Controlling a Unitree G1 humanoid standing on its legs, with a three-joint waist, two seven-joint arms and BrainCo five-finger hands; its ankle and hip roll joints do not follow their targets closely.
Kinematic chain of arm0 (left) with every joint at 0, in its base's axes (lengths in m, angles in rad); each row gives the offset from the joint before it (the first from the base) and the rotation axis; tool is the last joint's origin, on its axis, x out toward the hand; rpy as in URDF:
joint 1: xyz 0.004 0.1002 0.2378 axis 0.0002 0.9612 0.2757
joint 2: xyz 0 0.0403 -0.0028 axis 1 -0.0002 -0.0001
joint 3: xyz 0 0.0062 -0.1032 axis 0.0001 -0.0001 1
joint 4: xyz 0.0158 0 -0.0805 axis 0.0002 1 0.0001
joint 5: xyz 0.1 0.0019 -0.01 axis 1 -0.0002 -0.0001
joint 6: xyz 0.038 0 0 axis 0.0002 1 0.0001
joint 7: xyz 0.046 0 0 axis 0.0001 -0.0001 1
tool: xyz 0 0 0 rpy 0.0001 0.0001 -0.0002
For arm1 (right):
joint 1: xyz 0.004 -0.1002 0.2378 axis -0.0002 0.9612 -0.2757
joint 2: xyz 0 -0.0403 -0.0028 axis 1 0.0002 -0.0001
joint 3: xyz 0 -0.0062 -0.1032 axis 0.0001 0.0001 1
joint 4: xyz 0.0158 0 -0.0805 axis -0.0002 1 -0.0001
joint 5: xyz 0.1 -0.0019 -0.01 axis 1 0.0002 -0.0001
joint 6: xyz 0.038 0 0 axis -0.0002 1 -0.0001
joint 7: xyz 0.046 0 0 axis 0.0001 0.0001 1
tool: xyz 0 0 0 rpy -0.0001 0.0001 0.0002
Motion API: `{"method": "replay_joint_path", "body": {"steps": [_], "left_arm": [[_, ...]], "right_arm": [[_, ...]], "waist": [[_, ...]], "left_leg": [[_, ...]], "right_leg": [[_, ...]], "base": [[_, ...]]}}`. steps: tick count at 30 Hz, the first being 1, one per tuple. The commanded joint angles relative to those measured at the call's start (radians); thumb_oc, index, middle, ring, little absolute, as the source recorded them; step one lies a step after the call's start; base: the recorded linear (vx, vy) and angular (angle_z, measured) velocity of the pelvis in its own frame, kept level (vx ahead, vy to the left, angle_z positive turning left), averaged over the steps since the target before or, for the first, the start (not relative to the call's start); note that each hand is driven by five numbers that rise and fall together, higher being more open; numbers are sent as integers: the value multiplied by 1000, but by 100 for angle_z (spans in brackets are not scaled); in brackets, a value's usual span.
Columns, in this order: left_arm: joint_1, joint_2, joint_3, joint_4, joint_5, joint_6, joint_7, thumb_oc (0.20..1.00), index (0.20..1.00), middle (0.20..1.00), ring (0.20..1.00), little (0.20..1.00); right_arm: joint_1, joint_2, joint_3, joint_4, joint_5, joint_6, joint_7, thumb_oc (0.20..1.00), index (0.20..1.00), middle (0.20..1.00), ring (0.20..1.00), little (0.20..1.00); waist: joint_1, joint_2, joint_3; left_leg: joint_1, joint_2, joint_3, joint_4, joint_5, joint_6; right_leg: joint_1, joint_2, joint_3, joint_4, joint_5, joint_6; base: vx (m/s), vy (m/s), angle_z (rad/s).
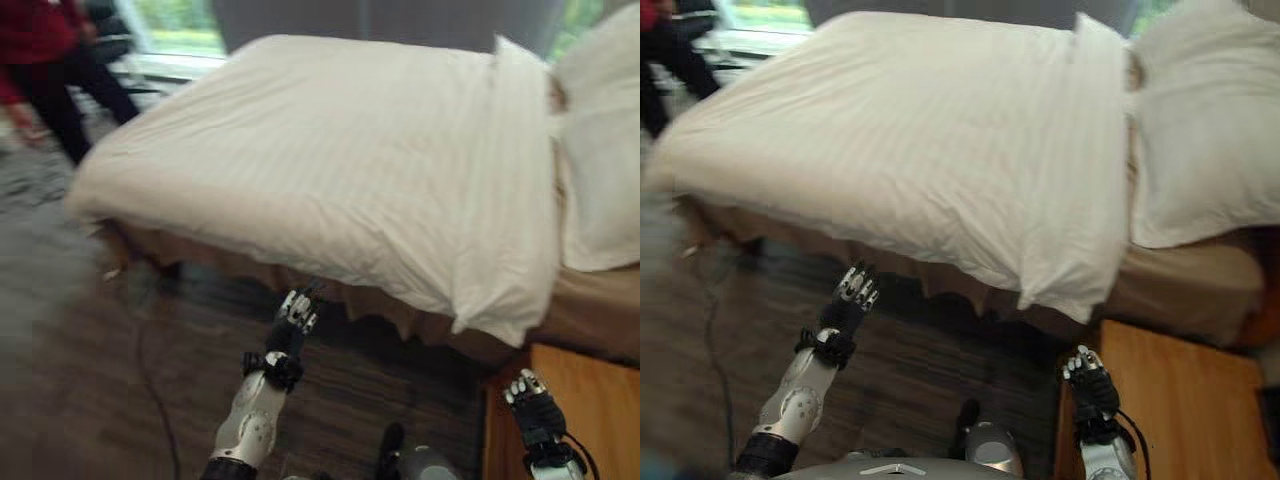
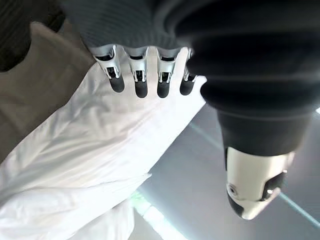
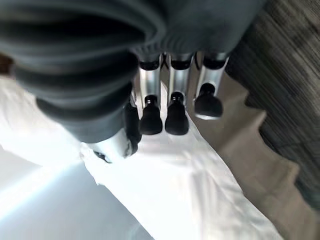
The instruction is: Making the bed.
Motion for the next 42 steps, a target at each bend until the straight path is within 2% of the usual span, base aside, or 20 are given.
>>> {"method": "replay_joint_path", "body": {"steps": [1,3,4,6,7,8,13,14,15,16,26,42], "left_arm": [[-24,80,27,-31,42,-88,29,1000,1000,1000,1000,1000],[-27,86,19,-19,42,-97,25,1000,1000,1000,1000,1000],[-27,86,19,-19,42,-97,25,1000,1000,1000,1000,1000],[-22,85,25,-23,50,-98,31,1000,1000,1000,1000,1000],[-17,83,30,-22,47,-103,31,1000,1000,1000,1000,1000],[-10,77,42,-20,49,-103,37,1000,1000,1000,1000,1000],[46,52,75,-24,8,-95,32,1000,1000,1000,1000,1000],[46,52,75,-24,8,-95,33,1000,1000,1000,1000,1000],[57,57,78,-12,23,-90,27,1000,1000,1000,1000,1000],[92,62,85,-9,52,-82,26,1000,1000,1000,1000,1000],[140,42,118,-17,80,-84,38,1000,1000,1000,1000,1000],[176,17,118,-12,73,-86,46,1000,1000,1000,1000,1000]], "right_arm": [[-100,42,111,-54,-38,-8,35,200,200,200,200,200],[-118,31,144,-76,-55,-6,43,200,200,200,200,200],[-118,31,144,-76,-55,-6,43,200,200,200,200,200],[-131,22,165,-98,-70,-10,36,200,200,200,200,200],[-135,24,174,-102,-66,-9,37,200,200,200,200,200],[-148,26,187,-99,-66,-4,46,200,200,200,200,200],[-154,-11,203,-145,-146,8,61,200,200,200,200,200],[-154,-11,203,-145,-146,8,61,395,395,395,395,395],[-151,-33,197,-149,-193,8,66,959,959,959,959,959],[-142,-55,183,-173,-226,10,62,1000,1000,1000,1000,1000],[-117,-49,116,-187,-329,-19,17,1000,1000,1000,1000,1000],[-110,-38,137,-167,-367,-24,-3,1000,1000,1000,1000,1000]], "waist": [[-7,-31,33],[-20,-33,24],[-19,-34,24],[-8,-29,3],[-1,-29,-7],[27,-36,-33],[61,-54,-52],[60,-54,-52],[63,-57,-53],[65,-62,-58],[64,-58,-72],[69,-50,-82]], "left_leg": [[79,12,-125,-148,80,6],[69,1,-214,-176,104,8],[68,1,-212,-178,105,8],[62,-5,-263,-200,127,17],[64,-11,-277,-206,131,17],[52,-23,-298,-206,139,17],[49,-24,-326,-193,145,7],[48,-24,-327,-193,144,7],[47,-25,-332,-188,146,5],[53,-25,-340,-190,148,3],[61,-26,-350,-193,153,1],[80,-29,-332,-207,150,2]], "right_leg": [[19,2,258,194,-109,87],[34,72,466,158,-137,84],[33,72,467,157,-136,84],[69,91,539,116,-150,64],[93,97,554,62,-161,53],[136,92,537,-33,-150,43],[181,98,519,-87,-142,36],[182,98,518,-87,-142,36],[188,98,512,-91,-141,33],[203,99,501,-103,-142,27],[210,106,488,-103,-143,21],[232,109,496,-149,-120,25]], "base": [[-224,144,69],[-178,74,96],[-78,13,130],[-55,19,157],[-72,-10,145],[-55,-13,91],[-37,-70,5],[-53,-77,-3],[-31,-76,14],[-30,-76,18],[-25,-33,2],[-16,4,-3]]}}
